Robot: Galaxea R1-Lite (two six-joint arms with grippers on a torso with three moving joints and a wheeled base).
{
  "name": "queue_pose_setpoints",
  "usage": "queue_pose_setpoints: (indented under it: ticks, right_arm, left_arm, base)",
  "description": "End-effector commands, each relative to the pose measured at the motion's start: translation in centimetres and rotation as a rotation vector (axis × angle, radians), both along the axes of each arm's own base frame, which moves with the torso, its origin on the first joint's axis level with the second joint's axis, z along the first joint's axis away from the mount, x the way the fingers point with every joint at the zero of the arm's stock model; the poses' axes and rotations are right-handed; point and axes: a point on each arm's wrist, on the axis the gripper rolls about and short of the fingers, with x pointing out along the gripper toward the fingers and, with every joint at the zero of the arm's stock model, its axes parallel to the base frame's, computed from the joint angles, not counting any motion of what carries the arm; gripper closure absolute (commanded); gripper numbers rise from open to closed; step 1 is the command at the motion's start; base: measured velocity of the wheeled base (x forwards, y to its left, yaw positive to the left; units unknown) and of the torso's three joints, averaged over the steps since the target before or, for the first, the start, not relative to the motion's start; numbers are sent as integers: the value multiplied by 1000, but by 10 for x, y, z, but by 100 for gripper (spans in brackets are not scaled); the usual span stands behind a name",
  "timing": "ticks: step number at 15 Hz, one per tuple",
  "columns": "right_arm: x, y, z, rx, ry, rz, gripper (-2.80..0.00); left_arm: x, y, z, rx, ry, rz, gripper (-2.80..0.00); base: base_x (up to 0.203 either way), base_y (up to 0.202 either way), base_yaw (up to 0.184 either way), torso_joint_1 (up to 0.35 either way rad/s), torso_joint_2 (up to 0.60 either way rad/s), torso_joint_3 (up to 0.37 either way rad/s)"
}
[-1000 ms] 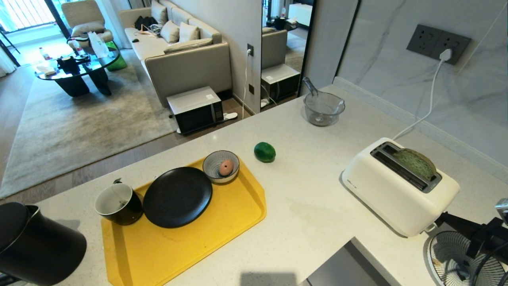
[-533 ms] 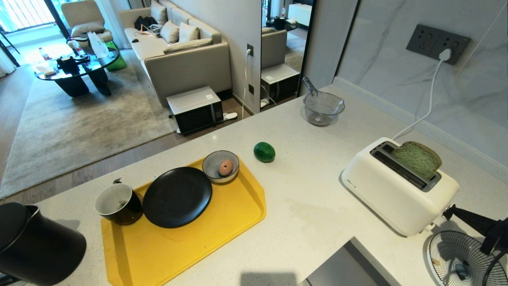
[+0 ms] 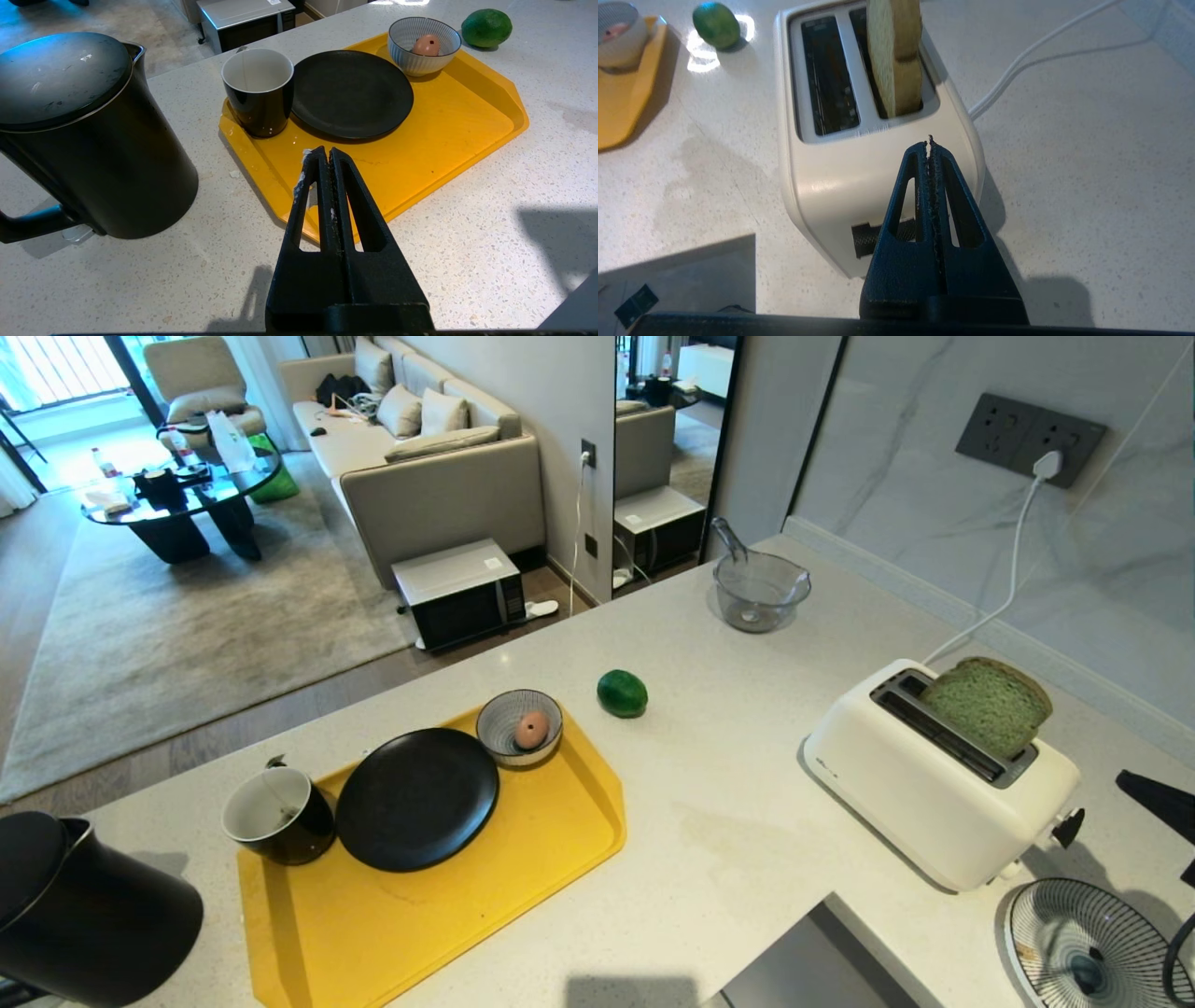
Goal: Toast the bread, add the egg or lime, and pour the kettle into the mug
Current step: Put the baked bread on a plate
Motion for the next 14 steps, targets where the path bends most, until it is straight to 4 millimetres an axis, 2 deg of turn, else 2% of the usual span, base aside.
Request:
queue_pose_setpoints:
  ticks: [1, 4, 9, 12, 14]
  right_arm:
    - [-6, 2, 17, -39, -56, -7, 0]
    - [-14, 9, 34, -5, -77, -14, 0]
    - [-41, 23, 79, 49, -93, -66, 0]
    - [-42, 18, 89, 172, 21, -176, 0]
    - [-38, 17, 115, 295, 143, -189, 0]
  left_arm:
    - [1, 0, -4, -1, 12, 2, 0]
    - [1, 0, -4, -1, 12, 0, 0]
    - [1, 0, -4, -1, 12, 0, 0]
    - [1, 0, -4, -1, 12, 0, 0]
    - [1, 0, -4, -1, 12, 0, 0]
  base:
    - [0, 0, 0, 0, 0, 0]
    - [0, 0, 0, 0, 0, 0]
    - [0, 0, 0, 0, 0, 0]
    - [0, 0, 0, 0, 0, 0]
    - [0, 0, 0, 0, 0, 0]
